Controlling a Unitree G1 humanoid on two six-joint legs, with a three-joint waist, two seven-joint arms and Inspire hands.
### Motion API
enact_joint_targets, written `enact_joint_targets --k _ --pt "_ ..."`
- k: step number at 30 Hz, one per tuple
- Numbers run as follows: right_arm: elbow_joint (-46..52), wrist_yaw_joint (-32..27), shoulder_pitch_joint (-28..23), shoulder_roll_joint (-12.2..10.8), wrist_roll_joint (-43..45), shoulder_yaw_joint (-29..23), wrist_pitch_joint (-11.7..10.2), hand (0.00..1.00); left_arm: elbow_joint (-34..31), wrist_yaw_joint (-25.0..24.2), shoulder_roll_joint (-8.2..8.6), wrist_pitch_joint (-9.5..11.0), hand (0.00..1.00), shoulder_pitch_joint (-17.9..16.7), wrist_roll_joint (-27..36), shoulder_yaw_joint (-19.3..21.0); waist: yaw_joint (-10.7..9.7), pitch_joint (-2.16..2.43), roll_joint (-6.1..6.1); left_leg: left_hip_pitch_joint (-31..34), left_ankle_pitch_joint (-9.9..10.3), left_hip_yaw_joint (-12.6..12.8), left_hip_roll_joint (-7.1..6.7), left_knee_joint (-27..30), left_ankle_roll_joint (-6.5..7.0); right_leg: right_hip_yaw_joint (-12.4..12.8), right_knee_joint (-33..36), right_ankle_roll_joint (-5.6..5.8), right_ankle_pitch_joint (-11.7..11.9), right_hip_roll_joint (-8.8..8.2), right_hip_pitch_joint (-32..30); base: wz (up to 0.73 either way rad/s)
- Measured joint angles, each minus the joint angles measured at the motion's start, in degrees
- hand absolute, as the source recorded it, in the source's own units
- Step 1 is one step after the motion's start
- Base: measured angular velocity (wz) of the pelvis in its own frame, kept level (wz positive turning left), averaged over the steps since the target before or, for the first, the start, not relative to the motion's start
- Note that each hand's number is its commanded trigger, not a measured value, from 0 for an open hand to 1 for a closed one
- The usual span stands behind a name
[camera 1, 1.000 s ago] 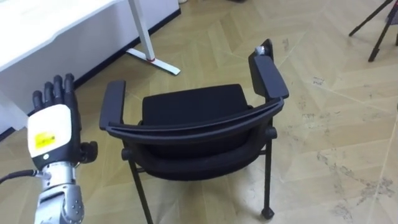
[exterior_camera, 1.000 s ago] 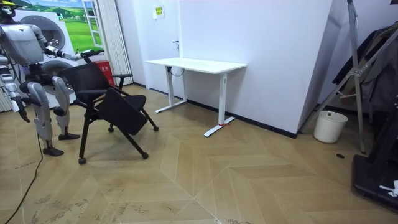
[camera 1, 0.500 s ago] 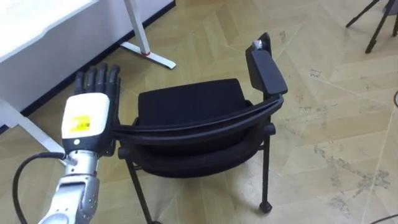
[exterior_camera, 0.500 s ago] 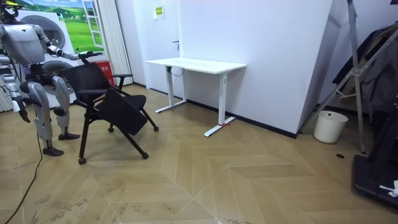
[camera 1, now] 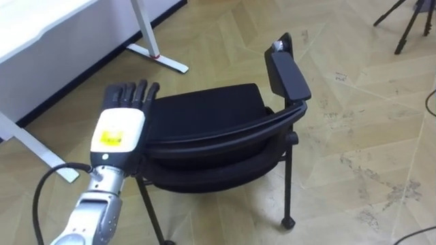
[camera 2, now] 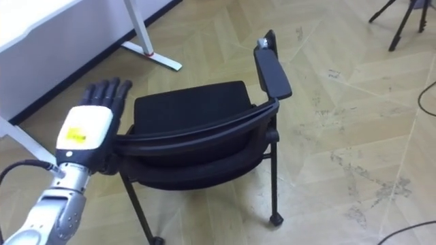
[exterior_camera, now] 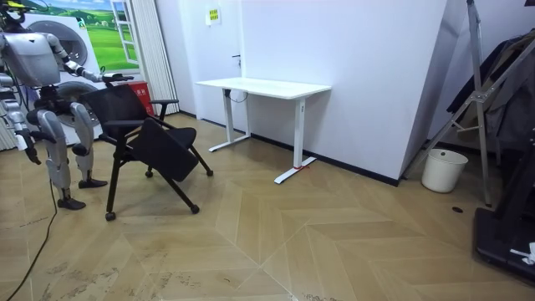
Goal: Push chair
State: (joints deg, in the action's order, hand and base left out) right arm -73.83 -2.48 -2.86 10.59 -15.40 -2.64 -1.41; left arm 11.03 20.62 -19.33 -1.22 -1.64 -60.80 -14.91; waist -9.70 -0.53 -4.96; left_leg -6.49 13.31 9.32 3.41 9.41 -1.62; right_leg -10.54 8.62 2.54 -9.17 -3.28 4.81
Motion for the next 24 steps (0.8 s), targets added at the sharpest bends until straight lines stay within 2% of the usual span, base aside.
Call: enact_joint_targets --k 6,17,21,24 --pt "0.01 -0.26 0.52 0.31 -0.34 1.39 -0.03 0.0 0.01 0.0 -0.06 -0.07 0.0 1.02 0.01 -2.22 -0.54 0.11 -0.17 0.04 0.0 0.09 0.0 0.0 0.0 0.09 0.0 0.0 0.0 0.0 -0.04 0.0" --pt "-0.09 -0.57 0.81 0.33 0.15 1.2 0.02 0.0 0.7 -2.25 0.16 -0.2 0.0 1.01 0.83 -2.3 -1.3 0.22 -0.31 -0.23 0.0 0.03 0.0 -0.02 0.0 -0.31 0.01 0.0 0.01 0.0 0.17 0.0" --pt "-0.17 -0.5 0.62 0.34 0.6 0.42 0.07 0.0 3.68 -4.08 0.28 -0.12 0.0 1.11 5.51 -1.99 -1.33 0.3 -0.44 -0.73 0.0 0.13 0.0 -0.06 0.0 0.2 0.03 0.0 0.01 0.02 0.5 -0.02" --pt "-0.47 -0.62 0.04 0.6 0.36 -1.1 0.09 0.0 6.2 -3.57 0.32 0.4 0.0 1.15 7.79 -1.91 -1.01 0.22 -0.26 -1.7 0.0 1.16 0.03 -0.25 0.0 1.02 0.04 0.01 0.01 0.08 1.04 -0.13"
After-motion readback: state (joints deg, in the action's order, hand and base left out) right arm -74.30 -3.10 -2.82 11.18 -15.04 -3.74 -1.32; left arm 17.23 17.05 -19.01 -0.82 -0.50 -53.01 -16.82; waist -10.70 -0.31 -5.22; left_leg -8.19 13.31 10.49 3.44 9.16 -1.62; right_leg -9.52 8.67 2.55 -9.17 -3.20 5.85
